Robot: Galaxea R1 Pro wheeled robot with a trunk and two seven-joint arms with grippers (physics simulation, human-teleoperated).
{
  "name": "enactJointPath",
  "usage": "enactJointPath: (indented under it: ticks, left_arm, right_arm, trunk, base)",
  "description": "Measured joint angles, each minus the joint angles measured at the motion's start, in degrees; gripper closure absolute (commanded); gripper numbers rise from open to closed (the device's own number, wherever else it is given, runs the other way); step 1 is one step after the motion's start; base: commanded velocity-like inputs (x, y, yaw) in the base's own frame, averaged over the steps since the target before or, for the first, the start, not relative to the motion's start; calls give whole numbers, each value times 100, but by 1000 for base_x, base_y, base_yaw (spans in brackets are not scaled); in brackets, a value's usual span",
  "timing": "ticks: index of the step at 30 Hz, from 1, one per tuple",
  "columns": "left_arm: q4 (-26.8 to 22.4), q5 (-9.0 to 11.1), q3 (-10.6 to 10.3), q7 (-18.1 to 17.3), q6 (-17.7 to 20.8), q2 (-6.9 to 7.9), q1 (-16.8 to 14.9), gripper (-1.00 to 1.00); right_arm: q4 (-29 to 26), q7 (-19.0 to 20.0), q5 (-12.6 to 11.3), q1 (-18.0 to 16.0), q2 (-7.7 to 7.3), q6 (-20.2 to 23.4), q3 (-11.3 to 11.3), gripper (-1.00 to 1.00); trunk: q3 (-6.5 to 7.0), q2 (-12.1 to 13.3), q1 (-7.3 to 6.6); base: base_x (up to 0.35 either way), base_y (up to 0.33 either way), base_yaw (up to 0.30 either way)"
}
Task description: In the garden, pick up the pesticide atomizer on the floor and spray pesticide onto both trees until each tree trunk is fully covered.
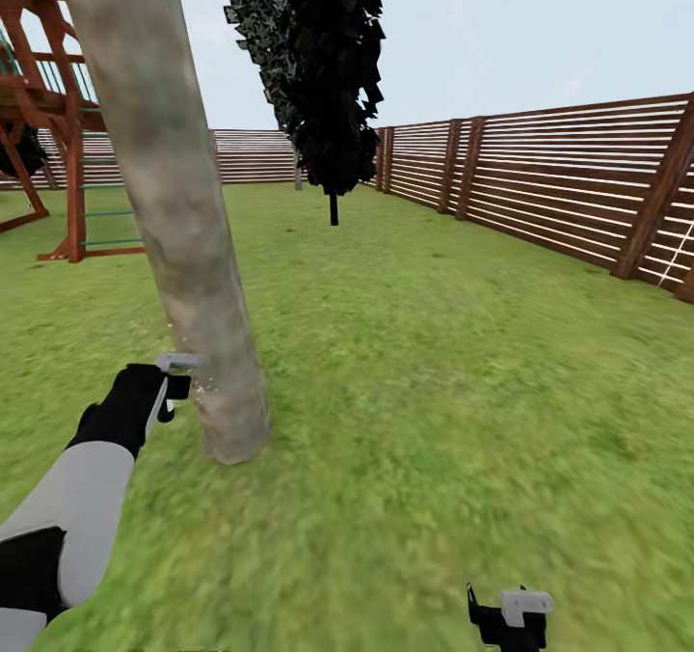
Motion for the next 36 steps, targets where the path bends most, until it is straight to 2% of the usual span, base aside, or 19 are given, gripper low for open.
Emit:
enactJointPath:
  ticks: [4, 7, 13, 19, 23, 25, 28, 36]
  left_arm:
    - [4, 0, 2, 14, -7, 12, 20, 100]
    - [-2, 9, -14, 22, -10, -42, 23, 100]
    - [-381, -14, -41, 21, 7, -51, 80, 100]
    - [-359, -2, -33, 17, 22, -54, 87, 100]
    - [-314, 4, -50, 2, 262, -29, 73, 100]
    - [-313, 3, -54, -21, 533, -11, 47, 100]
    - [-320, -7, -59, -268, 764, 37, 41, 100]
    - [-319, -7, -78, -308, 760, 18, 96, 100]
  right_arm:
    - [0, 0, 2, 0, 0, 0, 2, -100]
    - [0, 0, 3, 0, 0, 0, 1, -100]
    - [0, 0, 1, 0, -7, 0, -1, -100]
    - [0, 0, 1, 0, -9, 0, 0, -100]
    - [0, 0, 0, 0, -9, 0, 0, -100]
    - [0, 0, 0, 0, -4, 0, 0, -100]
    - [0, 0, 0, 0, 0, 0, 0, -100]
    - [0, 0, 0, 0, 0, 0, 1, -100]
  trunk:
    - [0, 0, 0]
    - [0, 0, 0]
    - [0, 0, 0]
    - [0, 0, 0]
    - [0, 0, 0]
    - [0, 0, 0]
    - [0, 0, 0]
    - [0, 0, 0]
  base:
    - [218, -32, 277]
    - [21, -20, 241]
    - [1, -242, 22]
    - [20, -272, 0]
    - [93, -272, 88]
    - [98, -272, 253]
    - [98, -272, 123]
    - [69, -272, 40]
